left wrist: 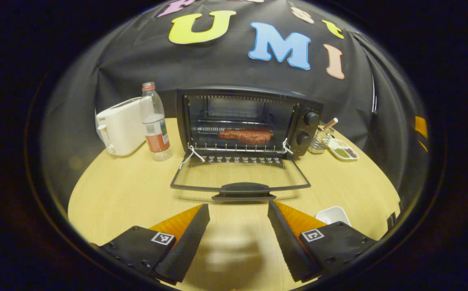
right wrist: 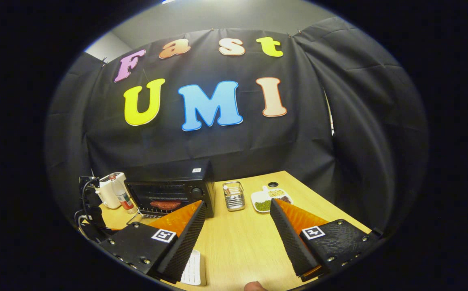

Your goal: Open the electric oven with the left hand, put the food in, and close the electric oven.

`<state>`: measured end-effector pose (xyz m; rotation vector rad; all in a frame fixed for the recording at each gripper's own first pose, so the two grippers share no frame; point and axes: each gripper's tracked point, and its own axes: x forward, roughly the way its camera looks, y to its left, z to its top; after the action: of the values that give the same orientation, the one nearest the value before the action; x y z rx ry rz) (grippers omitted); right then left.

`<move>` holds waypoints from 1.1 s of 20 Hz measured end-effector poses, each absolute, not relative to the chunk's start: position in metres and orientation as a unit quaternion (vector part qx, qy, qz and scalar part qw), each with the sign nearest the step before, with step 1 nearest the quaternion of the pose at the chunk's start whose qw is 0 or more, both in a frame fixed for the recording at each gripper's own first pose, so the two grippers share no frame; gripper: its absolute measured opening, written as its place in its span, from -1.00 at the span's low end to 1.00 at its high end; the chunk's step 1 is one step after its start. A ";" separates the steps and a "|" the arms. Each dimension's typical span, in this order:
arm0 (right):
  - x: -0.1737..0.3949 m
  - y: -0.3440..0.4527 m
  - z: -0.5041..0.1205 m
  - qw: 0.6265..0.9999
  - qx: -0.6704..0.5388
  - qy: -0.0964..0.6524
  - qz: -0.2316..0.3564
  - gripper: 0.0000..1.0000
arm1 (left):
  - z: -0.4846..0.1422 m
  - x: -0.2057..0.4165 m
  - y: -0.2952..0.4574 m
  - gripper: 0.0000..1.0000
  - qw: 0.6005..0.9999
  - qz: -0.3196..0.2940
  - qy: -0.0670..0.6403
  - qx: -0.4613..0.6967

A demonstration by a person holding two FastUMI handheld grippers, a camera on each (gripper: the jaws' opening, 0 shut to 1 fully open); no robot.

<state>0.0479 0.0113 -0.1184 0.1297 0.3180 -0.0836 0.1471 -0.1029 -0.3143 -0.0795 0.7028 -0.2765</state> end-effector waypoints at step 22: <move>0.030 0.002 -0.115 0.981 0.030 0.177 -0.072 0.94 | -0.377 0.180 -0.125 0.96 0.921 -0.131 0.367 0.009</move>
<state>0.0301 0.0016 -0.1152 0.0611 0.3555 -0.1443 0.1804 -0.1254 -0.3765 0.0180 0.7529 -0.2686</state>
